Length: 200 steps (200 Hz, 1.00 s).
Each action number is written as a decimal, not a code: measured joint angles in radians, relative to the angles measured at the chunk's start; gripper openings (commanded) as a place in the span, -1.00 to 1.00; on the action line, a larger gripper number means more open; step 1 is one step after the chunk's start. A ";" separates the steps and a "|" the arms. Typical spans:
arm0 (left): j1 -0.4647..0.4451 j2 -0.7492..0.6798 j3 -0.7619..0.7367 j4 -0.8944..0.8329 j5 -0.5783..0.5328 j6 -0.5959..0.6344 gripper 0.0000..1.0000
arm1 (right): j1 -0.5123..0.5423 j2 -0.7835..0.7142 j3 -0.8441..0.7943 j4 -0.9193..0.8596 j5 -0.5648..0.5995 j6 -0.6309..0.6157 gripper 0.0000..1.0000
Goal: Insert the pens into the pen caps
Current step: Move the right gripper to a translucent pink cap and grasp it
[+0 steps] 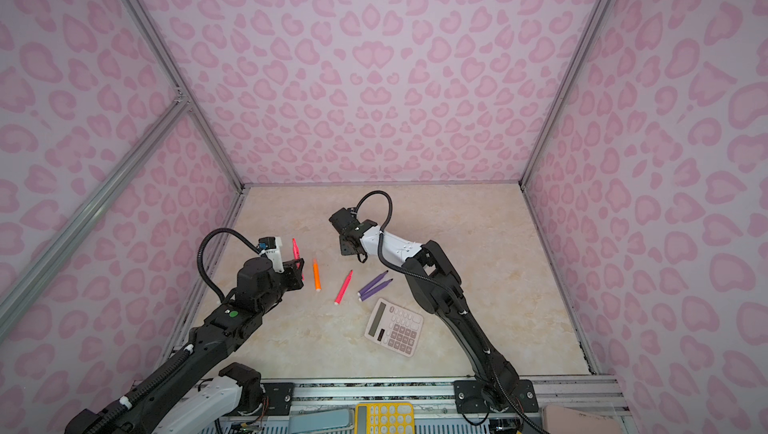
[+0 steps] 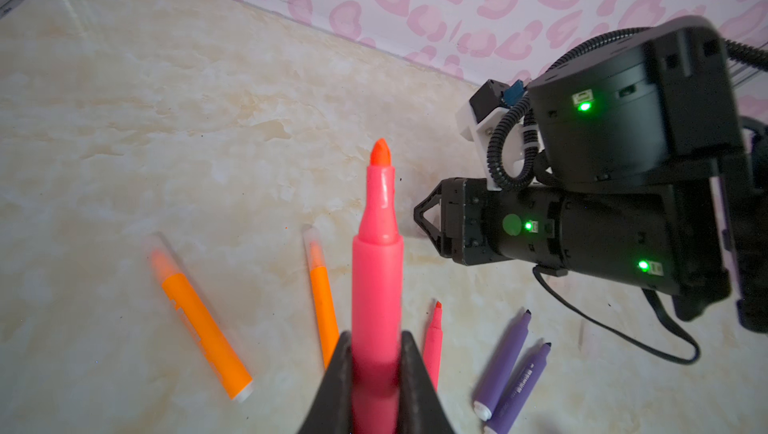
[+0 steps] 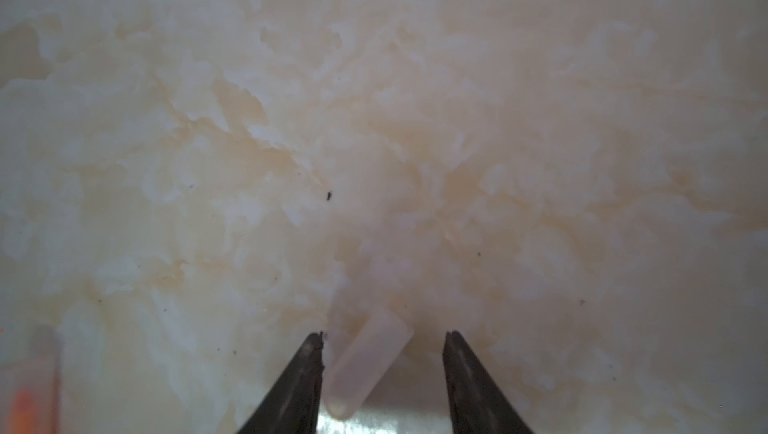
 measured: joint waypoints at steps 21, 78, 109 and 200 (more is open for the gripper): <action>0.000 0.001 0.000 -0.002 0.005 0.000 -0.94 | 0.002 -0.007 -0.024 0.000 0.010 0.000 -0.14; 0.000 0.006 0.000 -0.006 0.009 0.000 -0.94 | -0.002 -0.084 -0.156 0.049 0.018 0.023 -0.41; 0.000 0.015 0.000 -0.007 0.013 0.000 -0.93 | -0.002 -0.103 -0.178 0.063 0.018 0.025 -0.46; 0.000 0.029 0.003 -0.006 0.016 0.000 -0.94 | 0.008 -0.084 -0.148 0.069 0.018 0.027 -0.39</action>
